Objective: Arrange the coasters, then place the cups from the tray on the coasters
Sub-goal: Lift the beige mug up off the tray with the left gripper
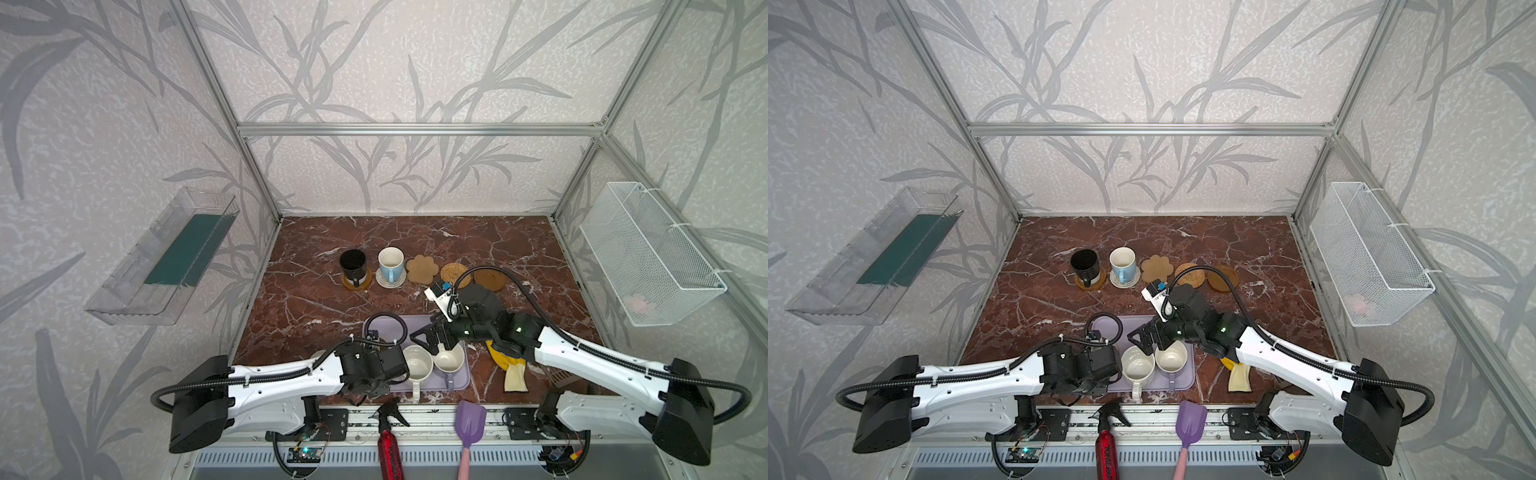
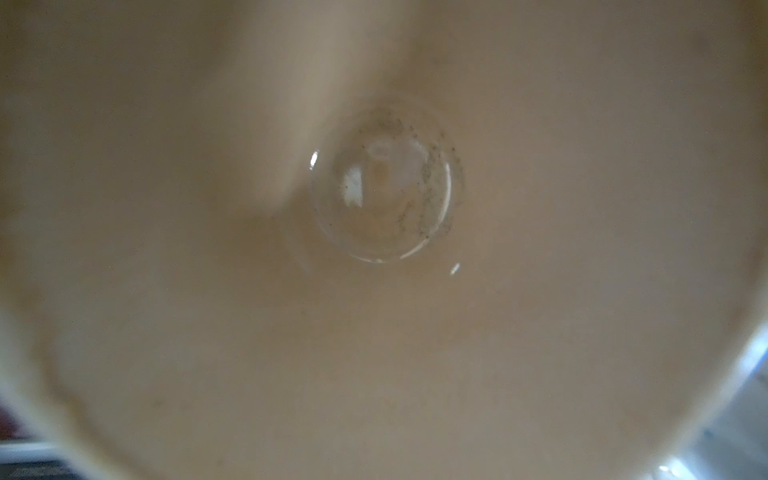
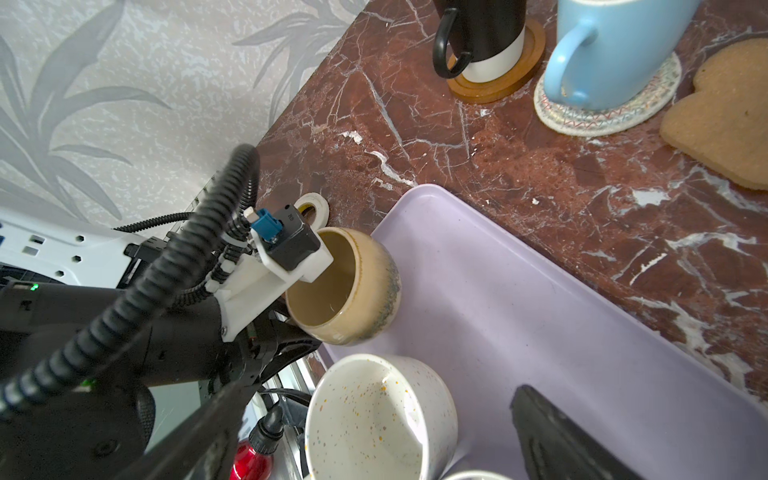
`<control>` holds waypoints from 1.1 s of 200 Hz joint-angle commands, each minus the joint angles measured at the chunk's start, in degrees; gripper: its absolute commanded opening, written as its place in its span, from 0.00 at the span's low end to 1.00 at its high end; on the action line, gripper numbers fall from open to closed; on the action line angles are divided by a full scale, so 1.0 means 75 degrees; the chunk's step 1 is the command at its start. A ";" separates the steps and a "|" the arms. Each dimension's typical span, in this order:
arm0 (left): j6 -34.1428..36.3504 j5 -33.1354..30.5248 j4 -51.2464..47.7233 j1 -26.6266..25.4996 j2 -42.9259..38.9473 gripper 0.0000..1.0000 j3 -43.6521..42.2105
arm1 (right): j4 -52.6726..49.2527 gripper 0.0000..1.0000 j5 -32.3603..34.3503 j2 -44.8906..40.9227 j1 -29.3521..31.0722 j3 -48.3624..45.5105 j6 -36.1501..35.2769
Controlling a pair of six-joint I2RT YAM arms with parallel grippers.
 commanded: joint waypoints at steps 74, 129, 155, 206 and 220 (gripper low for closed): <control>0.0103 -0.0685 -0.0524 -0.0012 -0.0041 0.01 0.0179 | 0.0361 0.99 0.0115 0.0113 0.0044 -0.0124 0.0030; 0.0173 -0.0967 -0.0532 0.0006 -0.0397 0.00 0.0399 | 0.0347 0.99 0.0644 -0.0071 0.0044 -0.0193 0.0112; 0.0254 -0.1042 -0.0525 0.0003 -0.0520 0.00 0.0504 | 0.0374 0.99 0.0707 -0.0103 0.0044 -0.0217 0.0141; 0.0358 -0.1047 -0.0617 0.0029 -0.0520 0.00 0.0630 | 0.0440 0.99 0.0754 -0.0075 0.0044 -0.0222 0.0160; 0.0424 -0.1210 -0.0798 0.0039 -0.0586 0.00 0.0754 | 0.0468 0.99 0.0764 -0.0051 0.0044 -0.0240 0.0180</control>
